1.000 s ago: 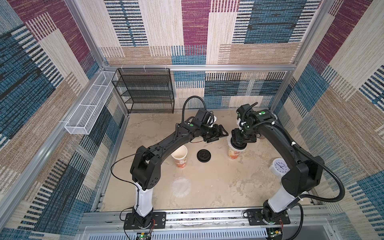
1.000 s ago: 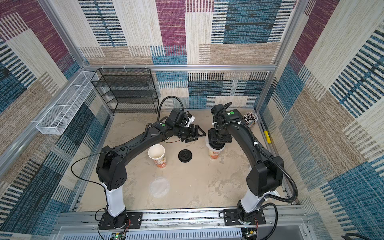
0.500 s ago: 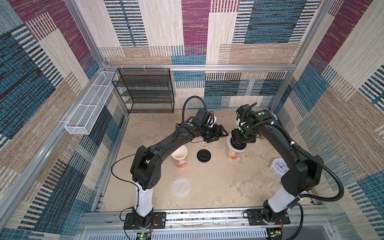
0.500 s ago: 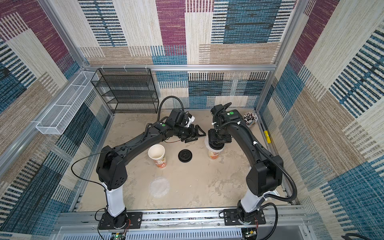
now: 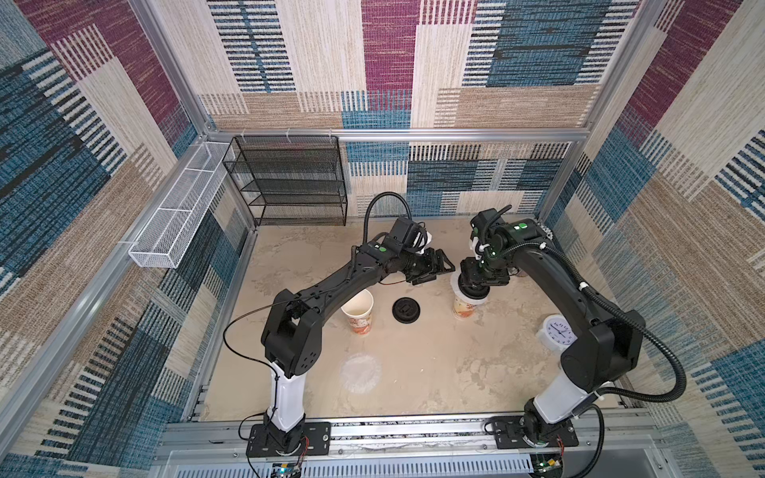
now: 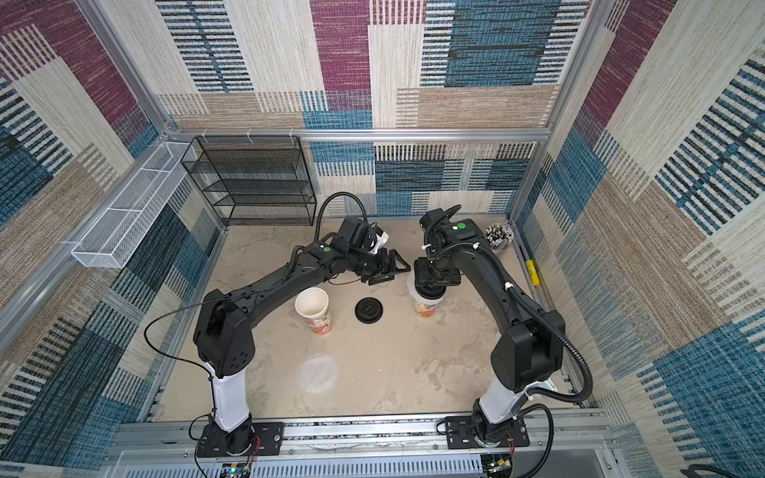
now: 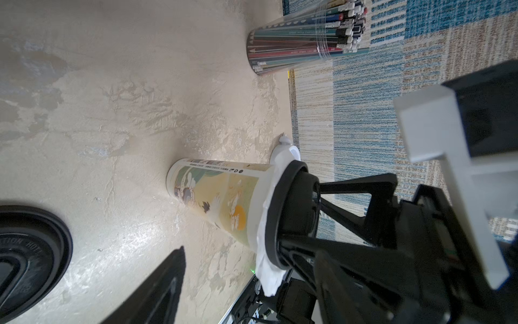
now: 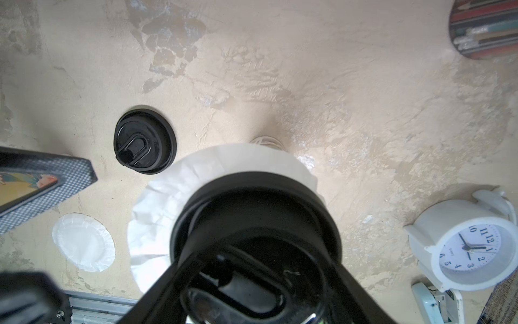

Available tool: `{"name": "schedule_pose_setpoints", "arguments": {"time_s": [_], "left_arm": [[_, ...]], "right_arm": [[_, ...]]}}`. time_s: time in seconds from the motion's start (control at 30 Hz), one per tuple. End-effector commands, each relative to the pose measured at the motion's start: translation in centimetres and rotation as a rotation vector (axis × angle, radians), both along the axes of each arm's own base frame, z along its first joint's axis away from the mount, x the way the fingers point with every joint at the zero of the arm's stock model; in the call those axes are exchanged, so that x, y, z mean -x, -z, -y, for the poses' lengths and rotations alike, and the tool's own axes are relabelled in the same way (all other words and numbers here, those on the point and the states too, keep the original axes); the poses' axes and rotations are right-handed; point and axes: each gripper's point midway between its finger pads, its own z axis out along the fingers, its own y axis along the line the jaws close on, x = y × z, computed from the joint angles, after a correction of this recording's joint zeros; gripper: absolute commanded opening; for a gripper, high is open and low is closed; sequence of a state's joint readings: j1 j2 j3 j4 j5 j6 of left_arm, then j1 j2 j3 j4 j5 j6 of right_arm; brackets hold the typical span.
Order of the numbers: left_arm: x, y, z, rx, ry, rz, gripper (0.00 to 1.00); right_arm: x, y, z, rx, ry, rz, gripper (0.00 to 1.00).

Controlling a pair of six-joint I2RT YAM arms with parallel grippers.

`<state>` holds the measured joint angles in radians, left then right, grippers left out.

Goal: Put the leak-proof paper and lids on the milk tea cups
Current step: Secure the cup lid on the cup.

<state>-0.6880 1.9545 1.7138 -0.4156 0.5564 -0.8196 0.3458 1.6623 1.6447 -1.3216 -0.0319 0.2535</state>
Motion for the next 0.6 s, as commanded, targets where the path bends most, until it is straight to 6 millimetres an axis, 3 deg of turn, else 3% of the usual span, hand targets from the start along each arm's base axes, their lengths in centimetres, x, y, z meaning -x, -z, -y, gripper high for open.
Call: {"name": "schedule_pose_setpoints", "arguments": {"time_s": [0.0, 0.57], "left_arm": [[0.0, -0.4, 0.3, 0.014, 0.015, 0.009, 0.75], [1.4, 0.5, 1.6, 0.035, 0.066, -0.046, 0.71]], "right_arm": [[0.8, 0.9, -0.3, 0.003, -0.022, -0.046, 0.70], [2.1, 2.8, 0.6, 0.060, -0.028, -0.095, 0.72]]}}
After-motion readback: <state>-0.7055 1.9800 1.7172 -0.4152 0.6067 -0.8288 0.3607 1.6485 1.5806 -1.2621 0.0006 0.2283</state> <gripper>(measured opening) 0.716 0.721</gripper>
